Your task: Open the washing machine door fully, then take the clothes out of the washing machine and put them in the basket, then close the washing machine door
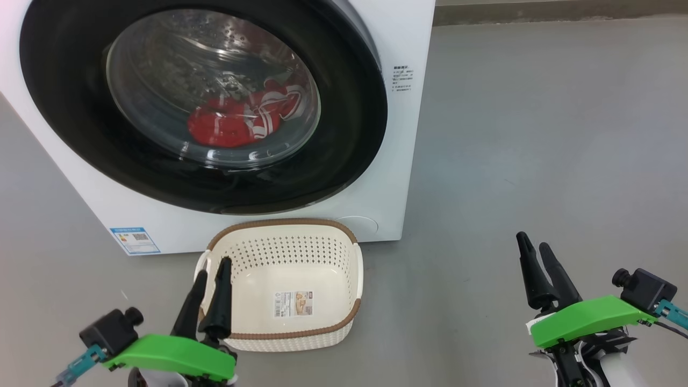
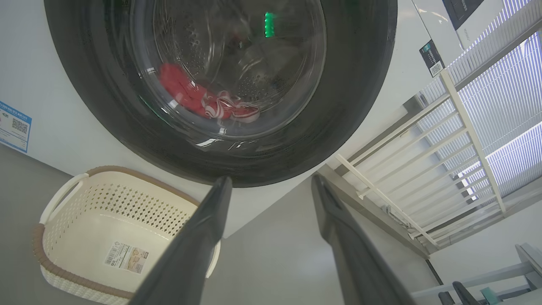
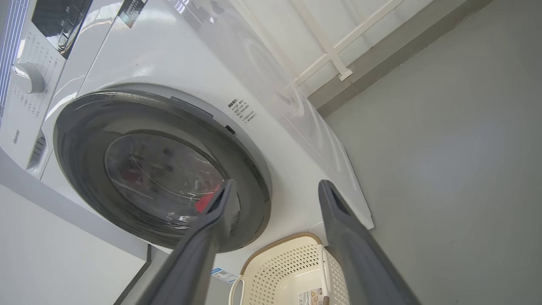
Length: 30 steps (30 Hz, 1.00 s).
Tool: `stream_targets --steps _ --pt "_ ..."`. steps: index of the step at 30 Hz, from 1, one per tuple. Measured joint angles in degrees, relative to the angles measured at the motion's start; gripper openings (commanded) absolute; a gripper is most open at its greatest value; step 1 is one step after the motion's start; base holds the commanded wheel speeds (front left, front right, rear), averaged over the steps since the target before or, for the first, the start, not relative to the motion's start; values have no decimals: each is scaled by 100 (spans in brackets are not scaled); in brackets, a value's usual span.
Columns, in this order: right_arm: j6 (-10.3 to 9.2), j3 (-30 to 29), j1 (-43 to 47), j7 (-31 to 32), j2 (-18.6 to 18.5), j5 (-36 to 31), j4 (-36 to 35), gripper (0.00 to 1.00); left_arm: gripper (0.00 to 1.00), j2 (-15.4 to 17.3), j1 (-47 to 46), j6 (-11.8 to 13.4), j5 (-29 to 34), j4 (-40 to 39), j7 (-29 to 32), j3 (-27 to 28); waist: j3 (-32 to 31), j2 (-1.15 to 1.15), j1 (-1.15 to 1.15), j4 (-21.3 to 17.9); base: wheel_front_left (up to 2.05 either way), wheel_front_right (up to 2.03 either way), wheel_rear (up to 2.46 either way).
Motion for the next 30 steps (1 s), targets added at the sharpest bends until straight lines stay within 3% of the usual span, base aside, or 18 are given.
stream_targets --steps 30 --pt "2 163 -321 -489 -53 -2009 -86 100 100 15 -329 229 1879 -140 -498 -138 47 0 0 -25 0 0 0"
